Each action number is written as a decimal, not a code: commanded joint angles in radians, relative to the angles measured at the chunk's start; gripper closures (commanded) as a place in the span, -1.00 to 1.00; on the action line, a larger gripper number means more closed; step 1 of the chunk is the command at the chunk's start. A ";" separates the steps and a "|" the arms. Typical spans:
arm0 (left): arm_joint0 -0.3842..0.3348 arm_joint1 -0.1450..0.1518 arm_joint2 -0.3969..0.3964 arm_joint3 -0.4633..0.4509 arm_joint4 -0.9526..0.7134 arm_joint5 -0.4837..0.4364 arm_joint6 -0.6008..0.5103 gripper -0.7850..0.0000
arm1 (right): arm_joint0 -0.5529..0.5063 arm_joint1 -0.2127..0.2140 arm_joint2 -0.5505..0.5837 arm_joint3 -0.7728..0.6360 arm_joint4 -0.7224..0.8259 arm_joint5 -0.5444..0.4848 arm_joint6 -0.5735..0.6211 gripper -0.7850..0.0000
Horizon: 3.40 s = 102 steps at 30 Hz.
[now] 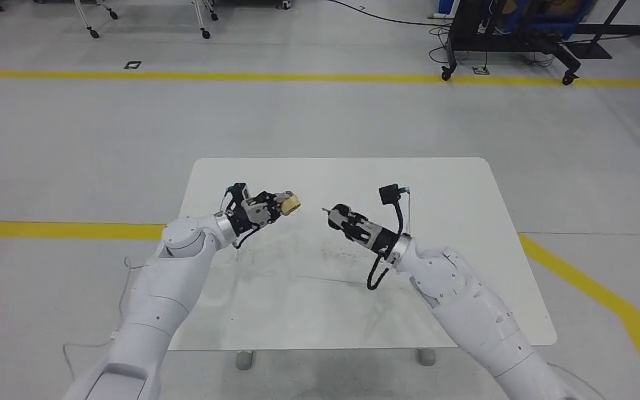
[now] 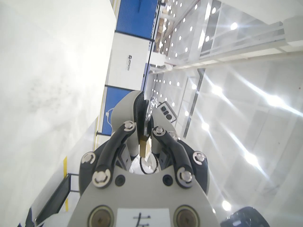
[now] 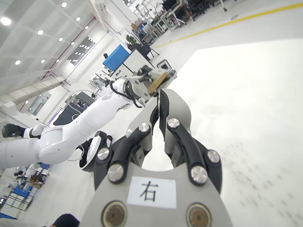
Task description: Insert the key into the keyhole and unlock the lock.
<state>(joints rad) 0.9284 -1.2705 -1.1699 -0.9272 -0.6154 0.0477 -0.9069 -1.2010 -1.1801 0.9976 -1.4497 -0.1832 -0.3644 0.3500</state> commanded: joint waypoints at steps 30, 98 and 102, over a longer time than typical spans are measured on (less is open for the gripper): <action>0.019 -0.010 -0.014 -0.019 -0.032 0.009 0.142 1.00 | 0.067 -0.136 -0.232 -0.047 0.193 0.406 -0.327 1.00; 0.018 -0.014 -0.026 -0.012 -0.010 -0.014 0.119 1.00 | 0.108 -0.255 -0.177 0.106 0.156 0.421 -0.301 1.00; 0.018 -0.014 -0.026 -0.011 -0.009 -0.016 0.114 1.00 | 0.109 -0.260 -0.170 0.114 0.153 0.421 -0.300 1.00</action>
<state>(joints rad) 0.9467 -1.2846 -1.1957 -0.9388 -0.6235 0.0321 -0.7904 -1.0921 -1.4387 0.8257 -1.3374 -0.0293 0.0568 0.0497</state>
